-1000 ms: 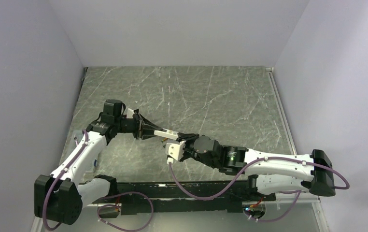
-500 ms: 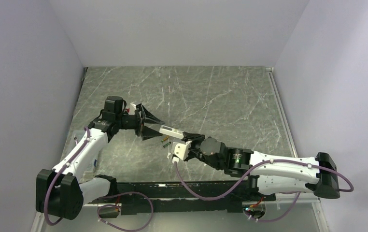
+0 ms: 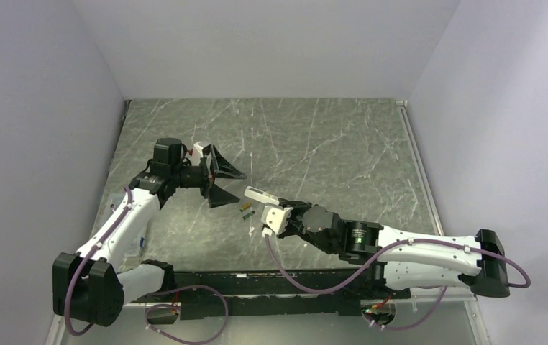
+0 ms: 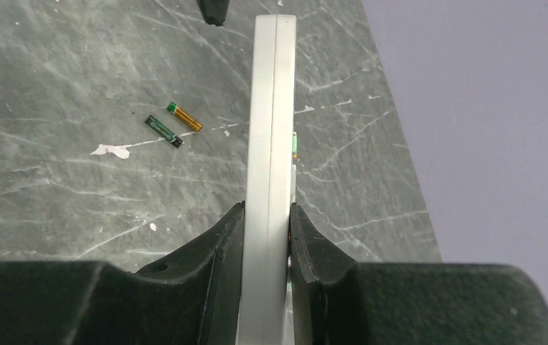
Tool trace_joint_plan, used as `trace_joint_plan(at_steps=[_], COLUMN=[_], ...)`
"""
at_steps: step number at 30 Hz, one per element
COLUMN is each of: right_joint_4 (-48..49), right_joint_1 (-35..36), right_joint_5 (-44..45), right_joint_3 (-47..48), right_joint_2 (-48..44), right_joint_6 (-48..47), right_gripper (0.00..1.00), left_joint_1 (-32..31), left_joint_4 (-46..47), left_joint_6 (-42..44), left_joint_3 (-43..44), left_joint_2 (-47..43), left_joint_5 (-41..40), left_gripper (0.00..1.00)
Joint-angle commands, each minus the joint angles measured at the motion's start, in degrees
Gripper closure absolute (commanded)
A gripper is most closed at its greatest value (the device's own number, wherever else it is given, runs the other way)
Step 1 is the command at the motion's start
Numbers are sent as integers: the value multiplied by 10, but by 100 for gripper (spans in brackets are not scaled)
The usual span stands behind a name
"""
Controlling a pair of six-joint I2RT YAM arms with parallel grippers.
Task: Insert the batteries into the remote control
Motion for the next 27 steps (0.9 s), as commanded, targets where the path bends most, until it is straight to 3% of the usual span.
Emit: trace_joint_plan(at_steps=[1, 6, 15, 22, 27], right_joint_4=[-13, -67, -97, -106, -97], right_joint_1=[-6, -38, -178, -250, -289], right_joint_5=[13, -32, -301, -464, -560], right_joint_3=[7, 36, 68, 89, 90], right_joint_2=[-26, -21, -29, -11, -8], right_joint_6=[54, 119, 208, 255, 291], right_gripper=[100, 100, 100, 100, 100], left_joint_1=[3, 4, 6, 6, 6], left_joint_4=[-69, -89, -174, -127, -144], left_joint_6=[135, 208, 357, 407, 454], left_joint_3=[54, 69, 126, 98, 104], left_joint_2=[16, 22, 10, -46, -72], left_joint_5=[-9, -16, -36, -47, -41], left_gripper=[1, 0, 1, 1, 0])
